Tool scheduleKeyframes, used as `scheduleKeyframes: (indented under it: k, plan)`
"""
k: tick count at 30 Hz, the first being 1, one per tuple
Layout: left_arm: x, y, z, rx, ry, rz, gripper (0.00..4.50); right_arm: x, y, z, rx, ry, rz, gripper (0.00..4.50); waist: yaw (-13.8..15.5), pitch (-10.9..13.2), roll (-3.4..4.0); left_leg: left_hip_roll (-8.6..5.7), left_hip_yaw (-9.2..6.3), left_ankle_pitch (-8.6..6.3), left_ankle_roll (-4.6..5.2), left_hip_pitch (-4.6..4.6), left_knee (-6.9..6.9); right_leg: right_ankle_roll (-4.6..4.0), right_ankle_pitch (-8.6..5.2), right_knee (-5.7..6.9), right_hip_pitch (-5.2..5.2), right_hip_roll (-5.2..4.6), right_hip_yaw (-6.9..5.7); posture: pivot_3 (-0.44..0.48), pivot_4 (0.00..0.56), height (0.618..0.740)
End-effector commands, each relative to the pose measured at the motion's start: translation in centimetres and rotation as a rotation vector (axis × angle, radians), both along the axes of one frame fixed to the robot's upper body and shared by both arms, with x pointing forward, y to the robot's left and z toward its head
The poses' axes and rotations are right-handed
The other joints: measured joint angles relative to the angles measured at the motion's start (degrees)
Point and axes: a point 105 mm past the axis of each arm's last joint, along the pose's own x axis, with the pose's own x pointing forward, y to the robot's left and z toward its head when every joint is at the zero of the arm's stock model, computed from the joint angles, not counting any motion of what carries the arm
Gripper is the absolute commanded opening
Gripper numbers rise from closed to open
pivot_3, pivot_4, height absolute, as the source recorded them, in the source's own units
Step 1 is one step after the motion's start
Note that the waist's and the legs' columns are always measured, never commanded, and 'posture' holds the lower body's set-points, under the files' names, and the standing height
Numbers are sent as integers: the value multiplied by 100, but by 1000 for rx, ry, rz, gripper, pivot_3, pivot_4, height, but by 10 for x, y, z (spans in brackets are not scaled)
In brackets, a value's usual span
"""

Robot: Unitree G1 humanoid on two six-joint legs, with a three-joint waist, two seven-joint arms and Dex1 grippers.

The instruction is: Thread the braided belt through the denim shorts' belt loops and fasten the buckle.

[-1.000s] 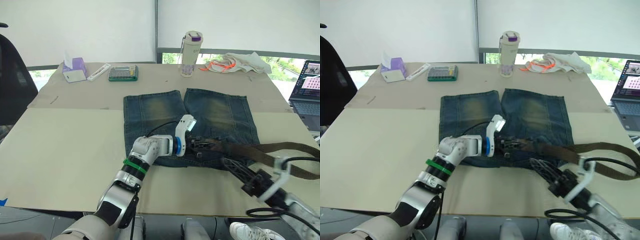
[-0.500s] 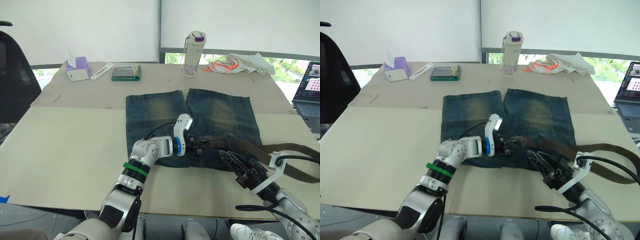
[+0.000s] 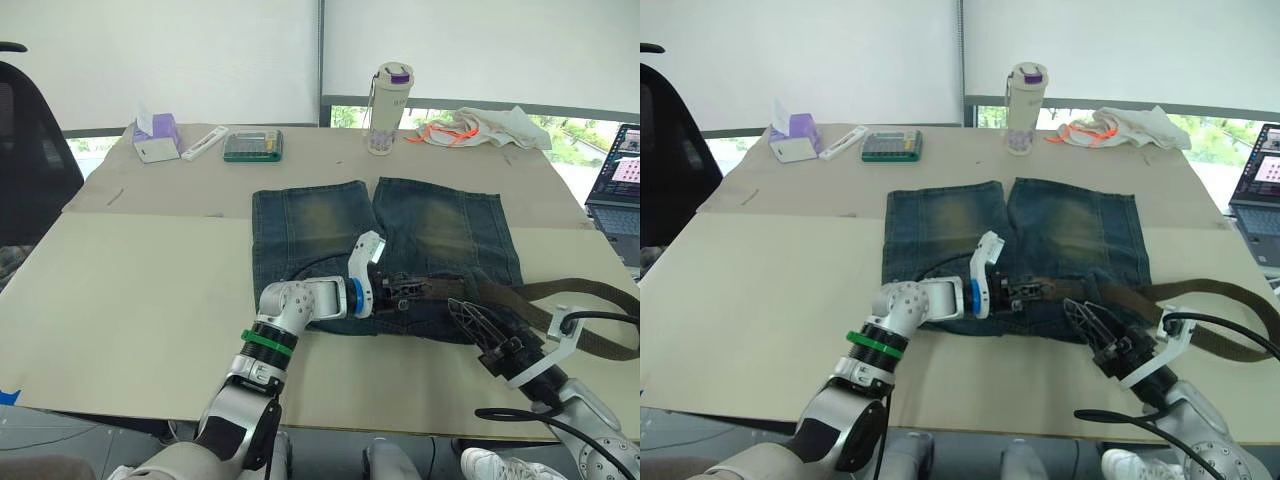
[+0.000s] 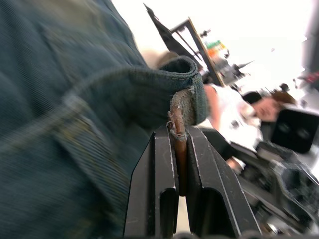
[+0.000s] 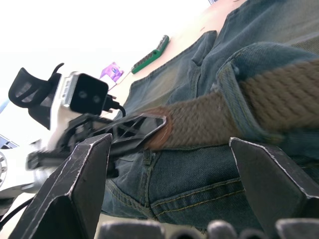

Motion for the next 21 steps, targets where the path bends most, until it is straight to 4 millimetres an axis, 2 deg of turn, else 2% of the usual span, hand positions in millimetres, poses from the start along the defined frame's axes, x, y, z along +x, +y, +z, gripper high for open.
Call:
scheduleKeyframes:
  k: [1,4,6,7,9,13,21]
  plan:
    - [-17,-7,4,-27,12,-88,0,-1,3,6,-11,-32,8,4161,1,0,0,0,0,0,0,0,0,0,0,0,0,0,0,0,150,740]
    - [-3,1,-10,53,3,8,0,-2,3,7,-1,-41,4,4161,1,0,1,0,0,0,0,1,0,0,0,0,0,0,0,0,150,740]
    - [11,6,-16,68,16,113,0,-2,0,7,4,-45,-19,4161,1,0,1,0,0,0,0,0,0,0,0,0,0,0,0,0,150,740]
    - [12,7,-17,66,26,121,0,-2,-1,7,6,-42,-21,4161,-4,0,1,0,0,0,0,1,0,0,0,0,1,0,0,0,150,740]
    - [9,9,-17,75,5,103,0,-4,0,6,4,-41,-13,4161,-4,0,1,0,0,0,0,2,0,0,0,1,0,0,0,0,150,740]
    - [20,18,-5,-4,-9,190,0,-3,-4,6,0,-43,-44,4161,-19,-1,1,1,0,0,0,2,0,-1,0,0,1,0,0,0,150,740]
    - [4,18,-9,-3,-11,149,0,3,22,15,10,-65,24,4161,-17,-1,1,1,0,0,0,2,0,-1,1,1,0,0,2,0,150,740]
